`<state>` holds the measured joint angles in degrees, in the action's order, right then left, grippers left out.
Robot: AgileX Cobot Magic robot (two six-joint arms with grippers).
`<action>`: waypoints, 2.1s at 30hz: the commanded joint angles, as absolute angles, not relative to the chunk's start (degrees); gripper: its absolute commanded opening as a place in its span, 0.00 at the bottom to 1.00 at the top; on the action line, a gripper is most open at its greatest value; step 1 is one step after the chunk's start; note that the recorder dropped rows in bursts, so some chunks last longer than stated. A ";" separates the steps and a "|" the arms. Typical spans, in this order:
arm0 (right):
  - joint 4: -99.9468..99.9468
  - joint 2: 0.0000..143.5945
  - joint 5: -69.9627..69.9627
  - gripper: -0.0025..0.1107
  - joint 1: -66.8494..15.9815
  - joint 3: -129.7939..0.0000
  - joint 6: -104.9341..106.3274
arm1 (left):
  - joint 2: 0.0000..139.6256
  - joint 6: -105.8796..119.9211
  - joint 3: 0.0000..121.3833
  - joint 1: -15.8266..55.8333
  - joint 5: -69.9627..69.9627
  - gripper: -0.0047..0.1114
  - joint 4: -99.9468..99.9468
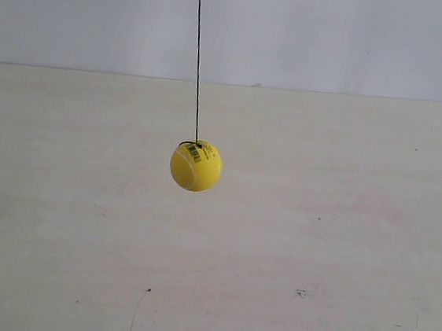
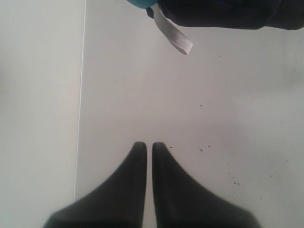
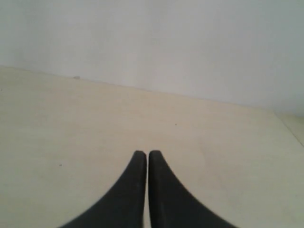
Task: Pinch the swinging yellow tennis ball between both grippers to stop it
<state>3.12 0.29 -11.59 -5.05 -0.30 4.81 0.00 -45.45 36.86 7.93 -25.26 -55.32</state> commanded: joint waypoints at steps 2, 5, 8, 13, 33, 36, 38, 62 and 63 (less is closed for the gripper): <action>3.29 0.00 -15.18 0.02 -5.16 0.00 2.95 | 0.00 -45.30 36.62 7.87 -25.50 0.08 -55.29; 3.17 0.00 -17.20 0.02 -5.16 0.00 2.22 | 0.00 -45.30 36.62 7.87 -25.50 0.08 -55.29; 3.17 0.00 -19.22 0.02 -5.16 0.00 2.82 | 0.00 -45.30 36.62 7.87 -25.50 0.08 -55.29; 3.17 0.00 -19.32 0.02 -5.16 0.00 3.11 | 0.00 -45.30 36.62 7.87 -25.50 0.08 -55.29; 3.17 0.00 -19.54 0.02 -5.16 0.00 3.11 | 0.00 -45.30 36.62 7.87 -25.50 0.08 -55.29; 3.17 0.00 -19.54 0.02 -5.16 0.00 3.11 | 0.00 -45.30 36.62 7.87 -26.04 0.08 -55.29; 3.17 0.00 -19.54 0.02 -5.16 0.00 3.11 | 0.00 -45.30 36.62 7.87 -27.42 0.08 -55.18; 3.17 0.00 -19.54 0.02 -5.16 0.00 3.11 | 0.00 -8.13 3.18 3.16 -8.09 0.08 -12.84; 3.17 0.00 -19.54 0.02 -5.16 0.00 3.11 | 0.00 -8.13 2.09 2.92 -9.10 0.08 -12.84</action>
